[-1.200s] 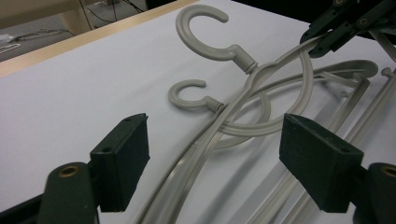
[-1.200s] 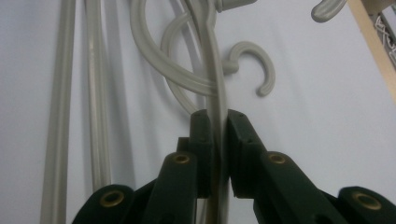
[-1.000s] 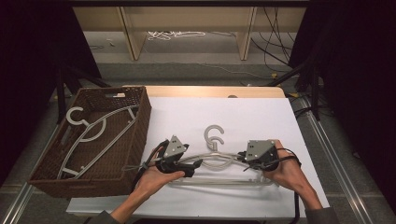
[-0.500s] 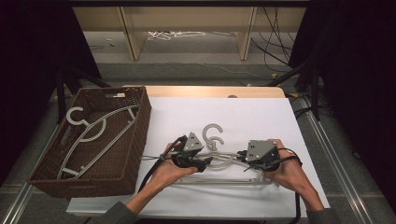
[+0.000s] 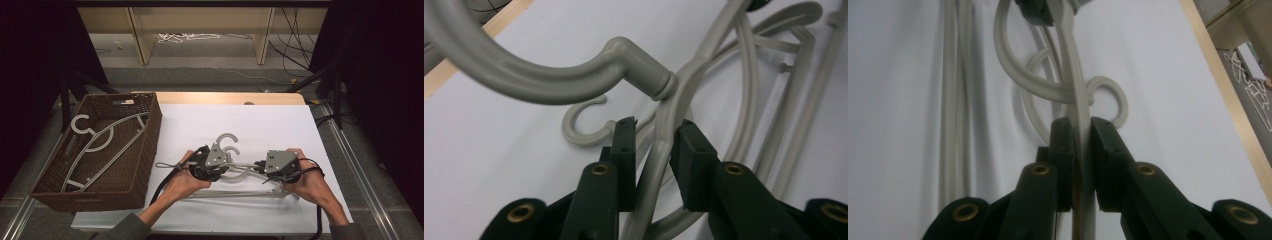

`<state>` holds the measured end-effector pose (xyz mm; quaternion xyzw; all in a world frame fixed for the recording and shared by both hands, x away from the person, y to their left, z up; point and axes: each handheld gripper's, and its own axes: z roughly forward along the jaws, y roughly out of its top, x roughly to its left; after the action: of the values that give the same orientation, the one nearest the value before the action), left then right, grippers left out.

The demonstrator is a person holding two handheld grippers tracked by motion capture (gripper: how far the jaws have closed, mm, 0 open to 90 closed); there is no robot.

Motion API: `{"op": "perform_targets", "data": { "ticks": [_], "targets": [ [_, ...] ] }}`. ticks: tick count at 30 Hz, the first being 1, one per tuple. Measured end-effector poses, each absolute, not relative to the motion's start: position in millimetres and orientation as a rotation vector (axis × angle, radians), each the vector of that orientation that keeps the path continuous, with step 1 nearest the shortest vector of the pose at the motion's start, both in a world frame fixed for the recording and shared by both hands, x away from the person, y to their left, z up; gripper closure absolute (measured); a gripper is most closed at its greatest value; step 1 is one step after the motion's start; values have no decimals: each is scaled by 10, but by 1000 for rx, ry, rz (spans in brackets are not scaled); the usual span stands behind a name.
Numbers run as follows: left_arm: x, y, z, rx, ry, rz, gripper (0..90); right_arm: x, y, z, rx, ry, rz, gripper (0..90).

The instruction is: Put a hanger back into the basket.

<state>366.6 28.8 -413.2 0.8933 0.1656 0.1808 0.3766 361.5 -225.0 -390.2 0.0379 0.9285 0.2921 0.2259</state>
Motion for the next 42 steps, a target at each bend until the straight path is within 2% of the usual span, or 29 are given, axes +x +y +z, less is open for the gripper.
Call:
{"op": "perform_targets", "data": {
  "ticks": [8,15,18,25,27,42],
  "targets": [
    [3566,333,-4057,2290,365,407,818,3614,-2244,-3876,220,2508,860,707],
    [3639,506,-3976,2243,465,393,818,3630,-2258,-3801,413,2388,985,428],
    [3670,586,-3929,2241,496,409,819,3647,-2288,-3763,528,2318,1060,361],
    [3744,720,-3885,2211,573,421,818,3649,-2356,-3710,635,2196,1184,298],
    [3751,754,-3874,2205,593,421,818,3645,-2372,-3711,664,2167,1202,255],
    [3821,1021,-3706,2114,688,441,818,3511,-2482,-3815,827,2044,1343,233]
  ]
}}
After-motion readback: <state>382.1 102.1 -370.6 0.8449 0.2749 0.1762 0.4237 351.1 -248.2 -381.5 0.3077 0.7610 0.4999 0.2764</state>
